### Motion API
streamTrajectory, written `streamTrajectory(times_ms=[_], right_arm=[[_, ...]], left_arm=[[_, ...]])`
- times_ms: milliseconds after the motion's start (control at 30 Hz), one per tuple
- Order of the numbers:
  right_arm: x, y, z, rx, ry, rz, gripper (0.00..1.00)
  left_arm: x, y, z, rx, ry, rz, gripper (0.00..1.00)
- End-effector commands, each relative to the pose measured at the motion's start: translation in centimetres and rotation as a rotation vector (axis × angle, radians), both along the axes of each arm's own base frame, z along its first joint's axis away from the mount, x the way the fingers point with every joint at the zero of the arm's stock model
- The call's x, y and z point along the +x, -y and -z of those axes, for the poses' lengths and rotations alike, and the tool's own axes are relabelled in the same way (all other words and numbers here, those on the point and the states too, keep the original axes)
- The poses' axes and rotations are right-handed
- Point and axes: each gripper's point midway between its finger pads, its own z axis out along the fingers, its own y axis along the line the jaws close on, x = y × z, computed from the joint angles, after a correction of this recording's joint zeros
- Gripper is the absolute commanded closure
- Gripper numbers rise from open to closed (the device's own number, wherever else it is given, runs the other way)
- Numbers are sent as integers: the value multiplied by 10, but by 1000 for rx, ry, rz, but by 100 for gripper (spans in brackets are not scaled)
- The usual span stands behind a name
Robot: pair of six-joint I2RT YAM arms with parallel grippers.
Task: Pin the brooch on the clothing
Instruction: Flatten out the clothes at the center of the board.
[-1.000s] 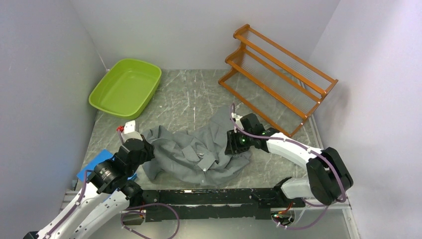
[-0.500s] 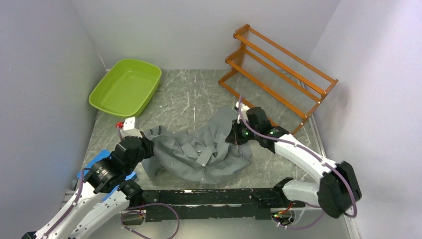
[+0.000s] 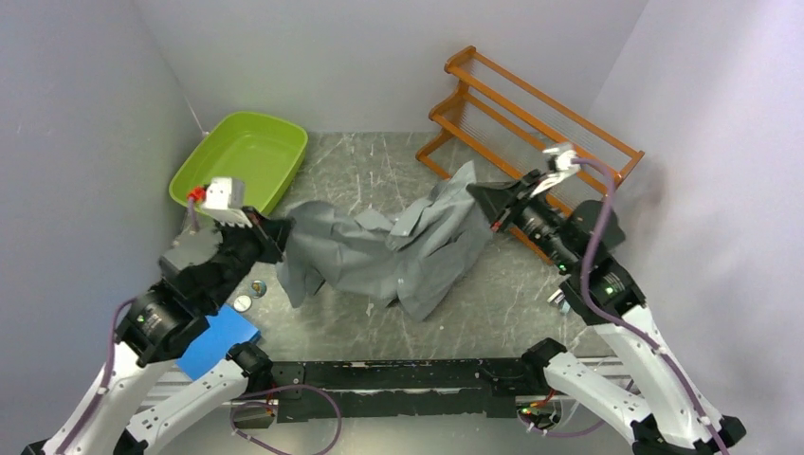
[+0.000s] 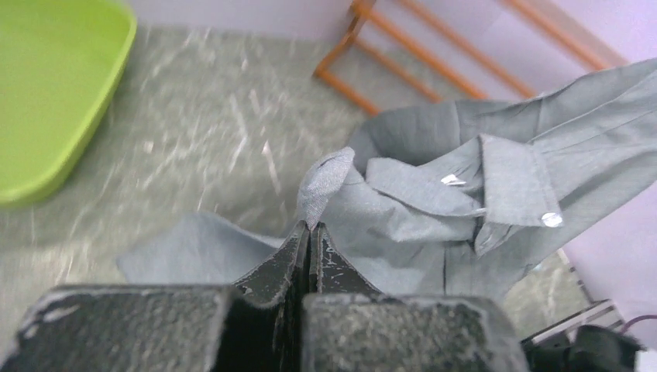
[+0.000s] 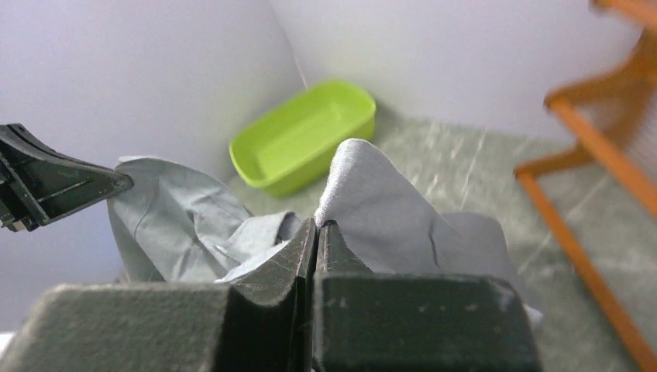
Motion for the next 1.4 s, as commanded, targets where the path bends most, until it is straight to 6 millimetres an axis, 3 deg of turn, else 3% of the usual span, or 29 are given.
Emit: streamTrajectory(times_ms=[0,233,300,467,600,800,933,1033,1133,1167,1267,1367], right_arm=[[-19,26,-102,152,260,71,100],[-66,50,-195,256,472,54,100],[-88,56,-220,304,543,19,100],[-133,62,-257,356,659,-81,100],[-154,67,-267,388,702,-120,100],[-135,65,-253,370,635,-72,100],[-98,50,-219,310,512,-38,100],[-61,39,-177,260,405,16,100],[-19,27,-119,191,277,75,100],[-3,19,-91,155,224,85,100],[27,6,-35,77,141,104,100],[50,3,-1,28,110,147,100]], left_arm=[[-6,11,-117,-88,274,98,97],[-40,18,-252,-206,541,243,97],[-52,19,-277,-233,600,282,97],[-75,13,-313,-283,679,333,97],[-92,7,-324,-317,721,362,97],[-73,-2,-307,-274,688,259,97],[-38,2,-274,-194,594,165,97],[-3,7,-231,-112,485,79,98],[40,12,-170,13,371,-28,97],[54,14,-151,52,331,-63,97],[88,26,-101,162,226,-114,97],[115,41,-68,228,156,-130,97]])
